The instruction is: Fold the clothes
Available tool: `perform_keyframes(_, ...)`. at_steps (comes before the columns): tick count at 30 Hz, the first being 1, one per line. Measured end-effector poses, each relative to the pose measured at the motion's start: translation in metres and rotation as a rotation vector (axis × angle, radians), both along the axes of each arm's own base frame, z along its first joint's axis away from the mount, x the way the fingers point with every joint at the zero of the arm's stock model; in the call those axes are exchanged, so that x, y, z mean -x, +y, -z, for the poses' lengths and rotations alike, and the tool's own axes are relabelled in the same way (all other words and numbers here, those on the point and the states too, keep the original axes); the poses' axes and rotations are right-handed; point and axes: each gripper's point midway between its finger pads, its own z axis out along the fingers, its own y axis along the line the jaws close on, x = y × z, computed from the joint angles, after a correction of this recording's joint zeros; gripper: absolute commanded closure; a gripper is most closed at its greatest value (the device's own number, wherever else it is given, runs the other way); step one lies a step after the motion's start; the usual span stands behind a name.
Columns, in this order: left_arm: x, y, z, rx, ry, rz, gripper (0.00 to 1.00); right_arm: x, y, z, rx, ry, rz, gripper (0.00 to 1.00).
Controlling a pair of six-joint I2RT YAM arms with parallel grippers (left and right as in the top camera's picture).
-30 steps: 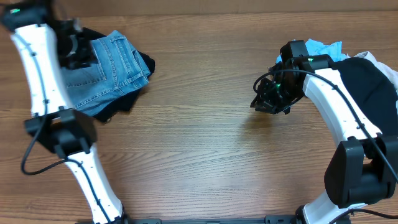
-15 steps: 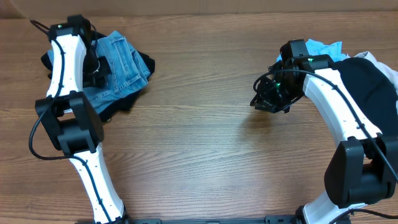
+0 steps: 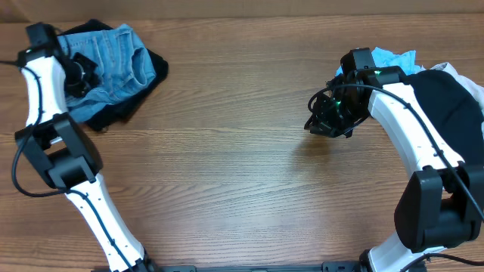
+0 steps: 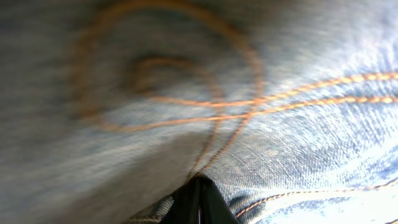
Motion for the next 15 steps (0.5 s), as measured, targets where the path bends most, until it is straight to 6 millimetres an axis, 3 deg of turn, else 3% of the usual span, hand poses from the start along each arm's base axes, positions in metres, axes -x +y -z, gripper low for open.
perform_keyframes(6, -0.020, 0.048, -0.006, 0.005, -0.161, -0.099, 0.96, 0.003, 0.000, 0.000, 0.001, 0.012, 0.000, 0.80)
perform_keyframes(9, -0.033, 0.064, -0.009, -0.058, -0.228, -0.115, 0.88, 0.003, 0.000, 0.000, 0.001, 0.013, 0.000, 0.80)
perform_keyframes(10, -0.039, 0.069, -0.010, -0.080, -0.251, -0.120, 0.79, 0.003, 0.000, 0.000, 0.001, 0.013, 0.000, 0.80)
perform_keyframes(11, -0.042, 0.071, -0.012, -0.091, -0.267, -0.121, 0.70, 0.003, 0.000, 0.000, 0.002, 0.013, 0.000, 0.80)
perform_keyframes(15, -0.052, 0.063, -0.021, -0.051, -0.317, -0.081, 0.67, 0.002, -0.002, 0.001, 0.011, 0.007, 0.001, 0.84)
